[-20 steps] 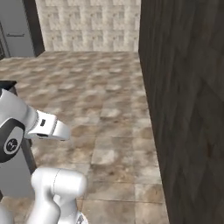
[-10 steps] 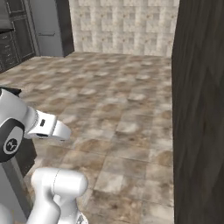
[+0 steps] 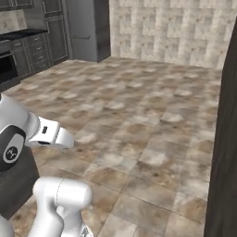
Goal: Retrieve the tupperware and aluminum foil from the cabinet and place them on the dining counter near the plate with lime and avocado to prepare for storing leftovers.
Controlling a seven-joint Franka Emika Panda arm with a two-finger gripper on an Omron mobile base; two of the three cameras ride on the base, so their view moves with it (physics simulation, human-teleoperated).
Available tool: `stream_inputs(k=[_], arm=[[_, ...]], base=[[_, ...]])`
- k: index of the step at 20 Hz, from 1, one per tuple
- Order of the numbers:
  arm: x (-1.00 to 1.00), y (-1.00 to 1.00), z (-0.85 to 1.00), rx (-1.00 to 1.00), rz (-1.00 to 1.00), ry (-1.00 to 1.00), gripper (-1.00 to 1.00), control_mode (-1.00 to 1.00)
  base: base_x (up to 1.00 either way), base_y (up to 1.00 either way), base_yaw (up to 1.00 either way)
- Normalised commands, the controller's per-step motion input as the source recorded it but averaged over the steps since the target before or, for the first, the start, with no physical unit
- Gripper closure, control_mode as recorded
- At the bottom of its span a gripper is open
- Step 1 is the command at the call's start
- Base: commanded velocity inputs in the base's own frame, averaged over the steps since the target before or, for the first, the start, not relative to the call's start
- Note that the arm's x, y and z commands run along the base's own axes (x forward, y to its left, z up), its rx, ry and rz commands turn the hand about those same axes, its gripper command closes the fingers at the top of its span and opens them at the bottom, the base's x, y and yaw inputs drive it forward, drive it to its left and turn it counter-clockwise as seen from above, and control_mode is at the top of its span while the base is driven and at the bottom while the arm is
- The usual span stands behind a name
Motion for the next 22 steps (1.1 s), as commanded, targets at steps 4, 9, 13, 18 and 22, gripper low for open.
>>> stream_inputs(k=[4,9,13,18,22], arm=[[0.0,0.0,0.0,0.0,0.0,0.0,-1.0,1.0],[0.0,0.0,0.0,0.0,0.0,0.0,-1.0,1.0],[0.0,0.0,0.0,0.0,0.0,0.0,-1.0,1.0],[0.0,0.0,0.0,0.0,0.0,0.0,-1.0,1.0],[0.0,0.0,0.0,0.0,0.0,0.0,-1.0,1.0]], base=[[1.0,-0.17,0.41],[1.0,-0.23,0.42],[1.0,-0.29,0.42],[1.0,-0.35,0.39],[1.0,-0.29,0.4]])
